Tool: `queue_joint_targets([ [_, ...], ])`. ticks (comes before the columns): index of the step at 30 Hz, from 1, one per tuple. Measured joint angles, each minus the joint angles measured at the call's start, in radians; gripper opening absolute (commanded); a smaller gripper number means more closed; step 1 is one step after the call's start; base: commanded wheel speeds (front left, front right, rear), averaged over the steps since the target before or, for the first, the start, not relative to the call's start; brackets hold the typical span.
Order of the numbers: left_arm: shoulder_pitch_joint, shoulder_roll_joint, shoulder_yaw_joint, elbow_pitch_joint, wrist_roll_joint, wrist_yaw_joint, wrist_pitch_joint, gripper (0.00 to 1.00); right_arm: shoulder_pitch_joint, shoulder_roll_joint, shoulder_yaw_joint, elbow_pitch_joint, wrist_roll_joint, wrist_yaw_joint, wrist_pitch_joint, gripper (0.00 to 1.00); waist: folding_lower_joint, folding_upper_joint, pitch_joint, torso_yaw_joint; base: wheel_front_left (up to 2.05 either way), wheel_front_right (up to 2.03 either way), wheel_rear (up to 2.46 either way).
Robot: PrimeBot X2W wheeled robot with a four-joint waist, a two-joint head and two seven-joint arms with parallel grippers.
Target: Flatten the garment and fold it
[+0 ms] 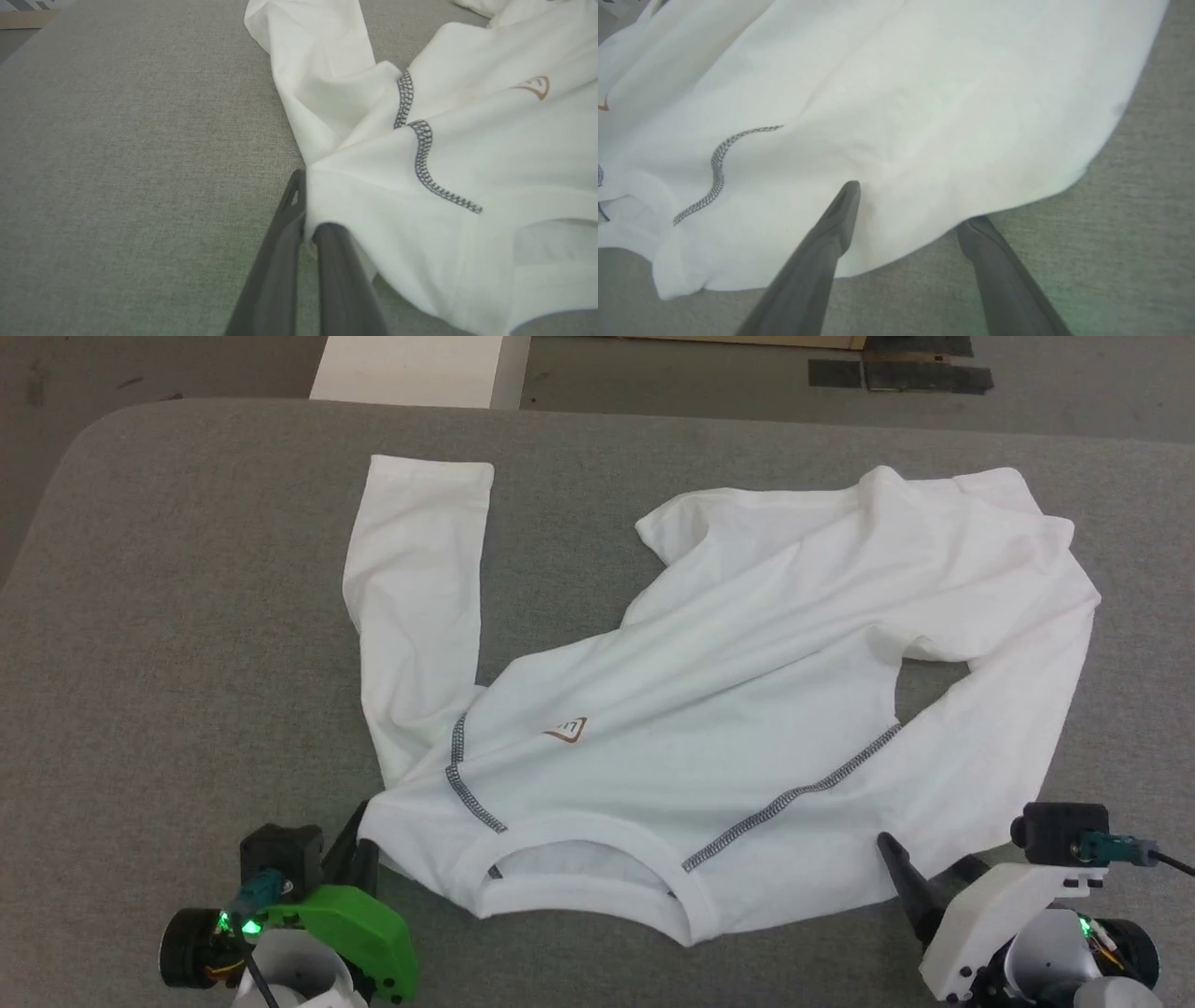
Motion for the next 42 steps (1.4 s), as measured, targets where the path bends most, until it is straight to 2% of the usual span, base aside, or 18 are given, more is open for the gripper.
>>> queue_joint_targets([
  [1, -0.001, -0.001, -0.002, 0.003, 0.0, -0.003, -0.002, 0.0, -0.005, -0.002, 0.002, 0.001, 0.001, 0.0, 0.004, 0.26, 0.0, 0.0, 0.002, 0.003, 0.0, 0.0, 0.0],
  [2, -0.001, -0.002, -0.003, 0.006, -0.001, -0.004, -0.003, 0.0, -0.006, -0.002, 0.003, 0.001, 0.002, 0.0, 0.005, 0.0, 0.0, 0.0, 0.003, 0.005, 0.0, 0.0, 0.0],
  [10, -0.002, -0.009, -0.012, 0.01, -0.017, -0.025, -0.025, 0.0, 0.011, 0.002, -0.018, -0.03, 0.004, 0.0, 0.004, 0.0, 0.0, 0.0, -0.023, 0.007, 0.0, 0.0, 0.0],
  [13, -0.004, -0.006, -0.015, -0.025, -0.027, -0.045, -0.025, 0.0, 0.03, 0.003, -0.031, -0.101, 0.012, 0.0, 0.007, 0.0, 0.0, 0.0, -0.04, 0.001, 0.0, 0.0, 0.0],
  [17, -0.047, 0.017, -0.023, -0.102, -0.064, -0.102, -0.003, 0.0, 0.023, 0.003, -0.059, -0.245, -0.008, 0.0, 0.056, 0.0, 0.0, 0.0, -0.054, -0.015, 0.0, 0.0, 0.0],
  [22, -0.191, 0.067, -0.037, -0.187, -0.123, -0.178, 0.086, 0.0, -0.118, -0.007, -0.084, -0.389, -0.072, 0.0, 0.174, 0.0, 0.0, 0.0, -0.047, -0.036, 0.0, 0.0, 0.0],
  [25, -0.346, 0.097, -0.054, -0.212, -0.197, -0.203, 0.16, 0.0, -0.293, -0.066, -0.073, -0.409, -0.085, 0.0, 0.256, 0.0, 0.0, 0.0, -0.02, -0.044, 0.0, 0.0, 0.0],
  [29, -0.588, 0.149, -0.061, -0.168, -0.25, -0.21, 0.228, 0.0, -0.553, -0.166, -0.042, -0.341, -0.09, 0.0, 0.333, 0.0, 0.0, 0.0, 0.031, -0.054, 0.0, 0.0, 0.0],
  [30, -0.661, 0.158, -0.053, -0.141, -0.258, -0.21, 0.231, 0.0, -0.634, -0.186, -0.031, -0.302, -0.092, 0.0, 0.344, 0.0, 0.0, 0.0, 0.049, -0.057, 0.0, 0.0, 0.0],
  [31, -0.801, 0.182, -0.042, -0.076, -0.25, -0.211, 0.23, 0.0, -0.795, -0.214, -0.003, -0.222, -0.104, 0.0, 0.35, 0.0, 0.0001, 0.0, 0.087, -0.065, 0.0, 0.0, 0.0],
  [32, -0.852, 0.192, -0.04, -0.047, -0.241, -0.211, 0.229, 0.0, -0.856, -0.22, 0.005, -0.188, -0.112, 0.0, 0.348, 0.0, 0.0001, 0.0, 0.102, -0.068, 0.0, 0.0, 0.0],
  [36, -1.057, 0.21, -0.017, 0.065, -0.212, -0.206, 0.217, 0.0, -1.103, -0.211, 0.025, -0.029, -0.18, 0.0, 0.32, 0.0, 0.0001, 0.0, 0.18, -0.087, 0.0, 0.0, 0.0],
  [42, -1.307, 0.199, 0.003, 0.175, -0.107, -0.126, 0.139, 0.0, -1.397, -0.154, -0.008, 0.135, -0.325, 0.001, 0.168, 0.0, 0.0003, 0.0, 0.297, -0.114, 0.0, 0.0, 0.0],
])
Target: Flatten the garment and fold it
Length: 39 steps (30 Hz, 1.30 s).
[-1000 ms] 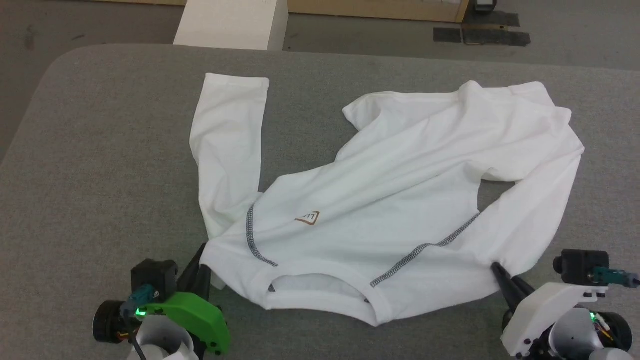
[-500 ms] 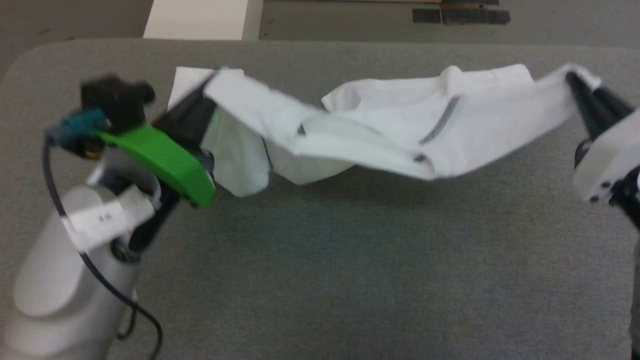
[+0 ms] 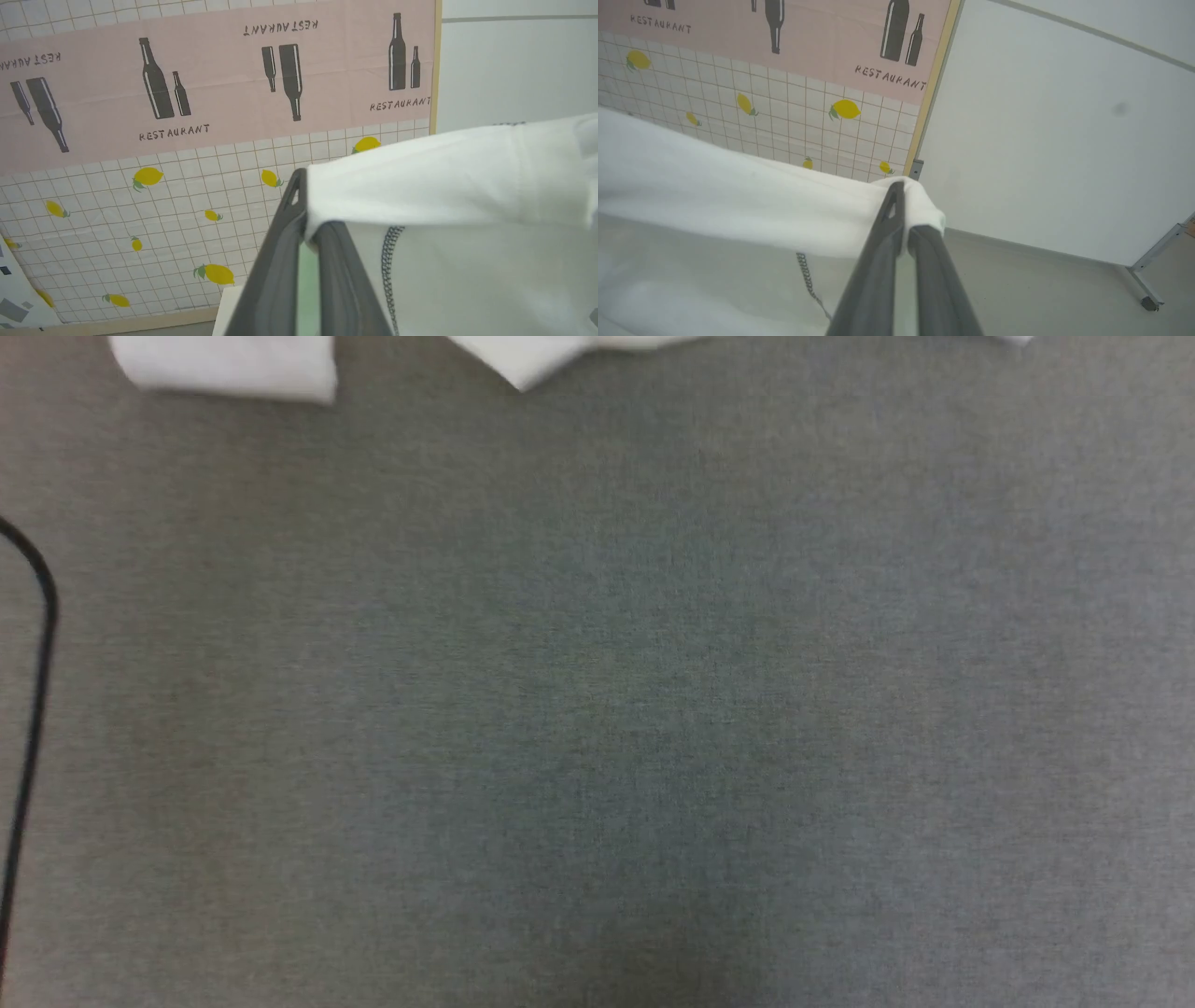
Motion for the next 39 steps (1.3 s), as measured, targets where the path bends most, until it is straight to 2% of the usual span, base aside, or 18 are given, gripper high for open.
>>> queue_joint_targets([
  [8, -0.212, -0.026, 0.044, 0.071, 0.061, 0.085, -0.187, 0.0, -0.233, 0.043, -0.043, 0.109, -0.137, 0.0, -0.251, 0.0, 0.0, 0.0, 0.117, -0.03, 0.0, 0.0, 0.0],
  [13, -0.217, -0.025, 0.035, 0.117, 0.064, 0.066, -0.224, 0.0, -0.248, 0.039, -0.033, 0.182, -0.153, 0.0, -0.324, 0.0, 0.0001, 0.0, 0.14, -0.033, 0.0, 0.0, 0.0],
  [17, -0.13, -0.012, -0.001, 0.169, 0.064, 0.022, -0.222, 0.0, -0.179, 0.028, -0.011, 0.244, -0.127, 0.0, -0.338, 0.0, 0.0, 0.0, 0.13, -0.023, 0.0, 0.0, 0.0],
  [24, 0.181, 0.022, -0.107, 0.254, 0.057, -0.058, -0.145, 0.0, 0.131, 0.004, 0.092, 0.269, 0.034, 0.0, -0.279, 0.0, -0.0001, 0.0, 0.076, -0.014, 0.0, 0.0, 0.0],
  [30, 0.493, 0.029, -0.148, 0.209, -0.053, -0.082, -0.039, 0.0, 0.473, -0.03, 0.133, 0.138, 0.219, 0.0, -0.155, 0.0, -0.0003, 0.0, -0.002, -0.007, 0.0, 0.0, 0.0],
  [35, 0.757, 0.034, -0.159, 0.07, -0.16, -0.079, 0.051, 0.0, 0.782, -0.046, 0.085, -0.058, 0.272, 0.0, -0.085, 0.0, -0.0003, 0.0, -0.085, -0.001, 0.0, 0.0, 0.0],
  [39, 0.938, 0.041, -0.159, -0.062, -0.215, -0.031, 0.099, 0.0, 0.991, -0.012, 0.009, -0.185, 0.26, 0.0, -0.053, 0.0, -0.0004, 0.0, -0.149, 0.005, 0.0, 0.0, 0.0],
])
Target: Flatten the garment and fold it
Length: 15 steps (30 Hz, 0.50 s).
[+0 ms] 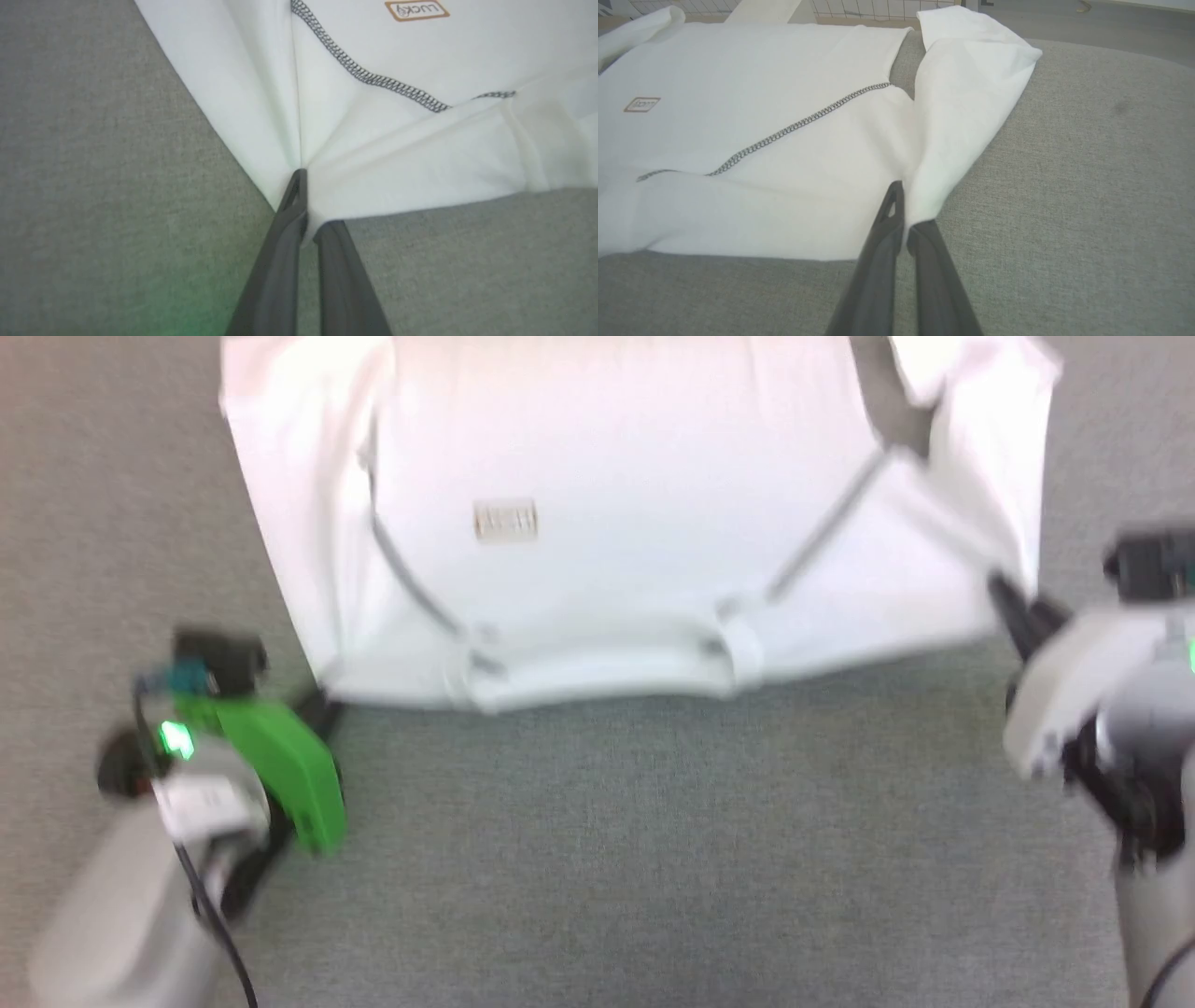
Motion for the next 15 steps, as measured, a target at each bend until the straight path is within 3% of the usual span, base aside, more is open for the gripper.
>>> queue_joint_targets([
  [7, 0.284, 0.004, 0.007, -0.191, -0.075, 0.109, 0.069, 0.0, 0.285, 0.121, -0.115, -0.149, -0.052, 0.0, 0.052, 0.0, 0.0, 0.0, -0.102, 0.012, 0.0, 0.0, 0.0],
  [15, 0.511, 0.005, 0.007, -0.32, -0.133, 0.198, 0.1, 0.0, 0.495, 0.177, -0.195, -0.207, -0.056, 0.0, 0.085, 0.0, 0.0, 0.0, -0.182, 0.027, 0.0, 0.0, 0.0],
])
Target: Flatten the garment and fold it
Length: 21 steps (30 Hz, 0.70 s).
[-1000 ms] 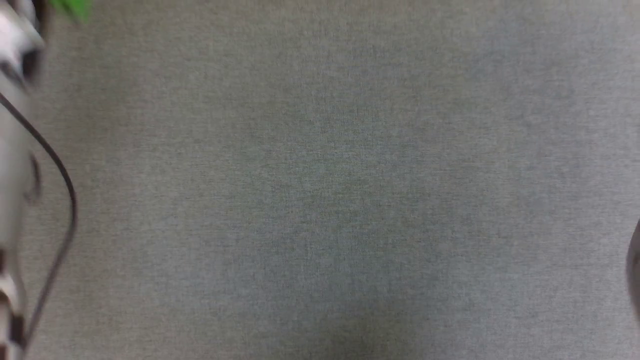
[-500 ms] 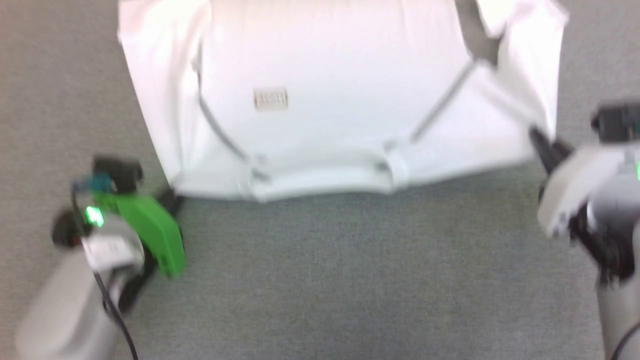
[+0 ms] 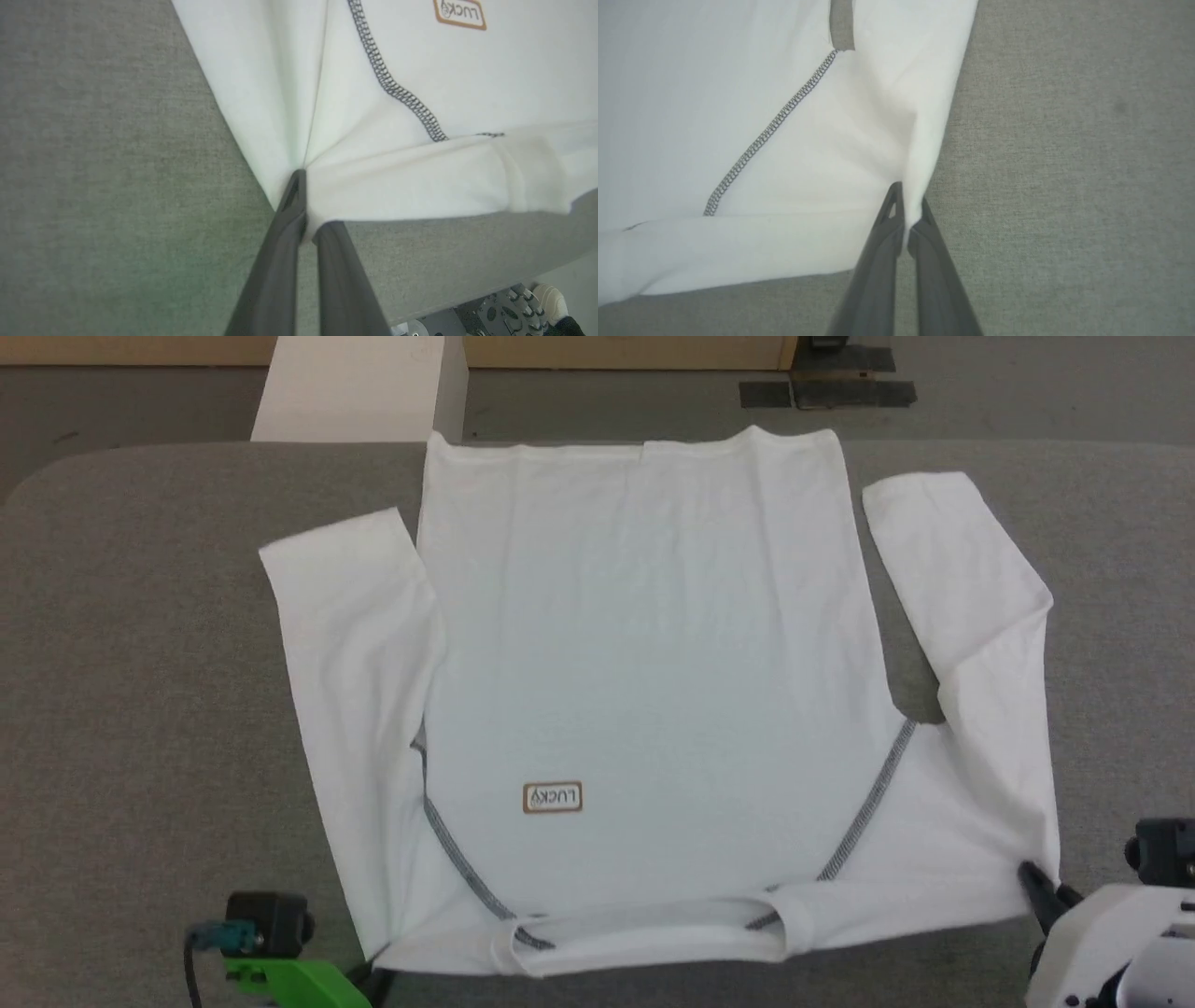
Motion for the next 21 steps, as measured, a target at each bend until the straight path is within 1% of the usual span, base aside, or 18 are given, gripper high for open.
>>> queue_joint_targets([
  [5, 0.072, -0.016, -0.006, -0.023, -0.041, 0.024, 0.008, 0.0, 0.081, 0.0, -0.029, 0.045, 0.047, 0.0, 0.01, 0.0, 0.0, 0.0, -0.021, 0.008, 0.0, 0.0, 0.0],
  [11, 0.097, -0.029, -0.016, -0.01, -0.047, 0.024, 0.001, 0.0, 0.109, 0.002, -0.036, 0.117, 0.041, 0.0, 0.025, 0.0, 0.0, 0.0, -0.026, 0.007, 0.0, 0.0, 0.0],
  [13, 0.096, -0.035, -0.018, 0.0, -0.047, 0.023, -0.004, 0.0, 0.108, 0.001, -0.031, 0.142, 0.048, 0.0, -0.002, 0.0, 0.0, 0.0, -0.028, 0.006, 0.0, 0.0, 0.0],
  [14, 0.096, -0.04, -0.017, 0.005, -0.047, 0.024, -0.007, 0.02, 0.106, -0.001, -0.025, 0.152, 0.05, 0.0, -0.023, 0.0, 0.0, 0.0, -0.028, 0.006, 0.0, 0.0, 0.0],
  [15, 0.096, -0.047, -0.016, 0.01, -0.046, 0.024, -0.017, 0.56, 0.105, -0.003, -0.019, 0.164, 0.05, 0.0, -0.044, 0.33, 0.0, 0.0, -0.03, 0.007, 0.0, 0.0, 0.0],
  [16, 0.095, -0.051, -0.018, 0.014, -0.046, 0.023, -0.025, 1.0, 0.105, -0.005, -0.008, 0.17, 0.05, 0.0, -0.059, 0.93, 0.0, 0.0, -0.031, 0.007, 0.0, 0.0, 0.0],
  [17, 0.094, -0.055, -0.018, 0.015, -0.047, 0.022, -0.03, 1.0, 0.105, -0.007, -0.002, 0.173, 0.054, 0.0, -0.07, 1.0, 0.0, 0.0, -0.033, 0.008, 0.0, 0.0, 0.0],
  [19, 0.091, -0.07, -0.012, 0.009, -0.049, 0.02, -0.053, 1.0, 0.105, -0.007, 0.007, 0.175, 0.064, 0.0, -0.096, 1.0, 0.0, 0.0, -0.037, 0.009, 0.0, 0.0, 0.0],
  [21, 0.091, -0.07, -0.004, 0.001, -0.044, 0.023, -0.067, 1.0, 0.104, -0.005, 0.019, 0.166, 0.049, 0.0, -0.121, 1.0, 0.0, 0.0, -0.044, 0.01, 0.0, 0.0, 0.0],
])
